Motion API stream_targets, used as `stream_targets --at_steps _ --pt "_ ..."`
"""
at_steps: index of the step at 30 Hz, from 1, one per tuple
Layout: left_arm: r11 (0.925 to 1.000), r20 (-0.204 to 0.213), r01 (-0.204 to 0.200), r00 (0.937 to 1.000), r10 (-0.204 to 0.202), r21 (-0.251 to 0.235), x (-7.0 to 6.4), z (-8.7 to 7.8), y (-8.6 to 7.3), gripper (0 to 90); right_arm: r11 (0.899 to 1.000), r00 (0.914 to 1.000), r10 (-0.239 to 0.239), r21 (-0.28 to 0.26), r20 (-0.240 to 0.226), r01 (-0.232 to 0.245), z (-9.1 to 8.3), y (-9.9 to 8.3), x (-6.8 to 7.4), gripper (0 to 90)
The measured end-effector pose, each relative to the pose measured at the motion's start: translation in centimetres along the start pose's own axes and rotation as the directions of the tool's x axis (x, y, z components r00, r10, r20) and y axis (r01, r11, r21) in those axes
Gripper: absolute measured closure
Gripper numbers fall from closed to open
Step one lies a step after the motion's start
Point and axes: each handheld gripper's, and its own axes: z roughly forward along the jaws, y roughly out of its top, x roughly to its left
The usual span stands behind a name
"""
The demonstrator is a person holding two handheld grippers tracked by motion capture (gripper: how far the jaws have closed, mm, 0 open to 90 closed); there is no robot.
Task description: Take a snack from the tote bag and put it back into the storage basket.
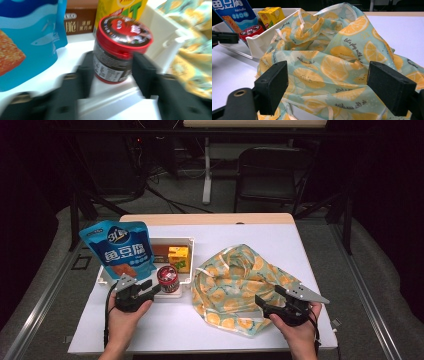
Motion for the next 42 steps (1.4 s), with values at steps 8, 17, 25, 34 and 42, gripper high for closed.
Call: stream_targets --at_steps 8,17,25,34,42 --pt "0.9991 0.043 -0.043 0.9982 0.043 0.002 -1.3 0.9 0.2 90.0 1.0 1.0 0.0 0.008 -0.001 0.0 0.2 -0.1 0.0 17.6" --pt "1.0 -0.021 -0.007 0.9998 0.007 0.006 -0.1 1.5 0.3 87.6 1.0 1.0 -0.004 0.018 0.002 0.004 0.2 -0.3 0.0 18.1" --pt "0.9995 -0.025 0.027 0.9993 -0.028 -0.018 0.5 1.4 0.7 88.6 1.0 0.9999 -0.01 0.023 0.003 0.01 0.3 -0.3 0.2 18.4" --pt "0.9999 -0.013 0.002 0.9999 -0.002 0.015 -0.8 2.3 0.1 89.9 1.0 1.0 0.001 0.017 0.006 -0.001 0.4 -0.4 0.1 18.8" --pt "0.9997 -0.043 0.025 0.9988 -0.025 0.004 0.2 2.2 0.4 89.9 1.0 0.9999 0.003 0.024 0.01 -0.003 0.4 -0.4 -0.1 19.1"
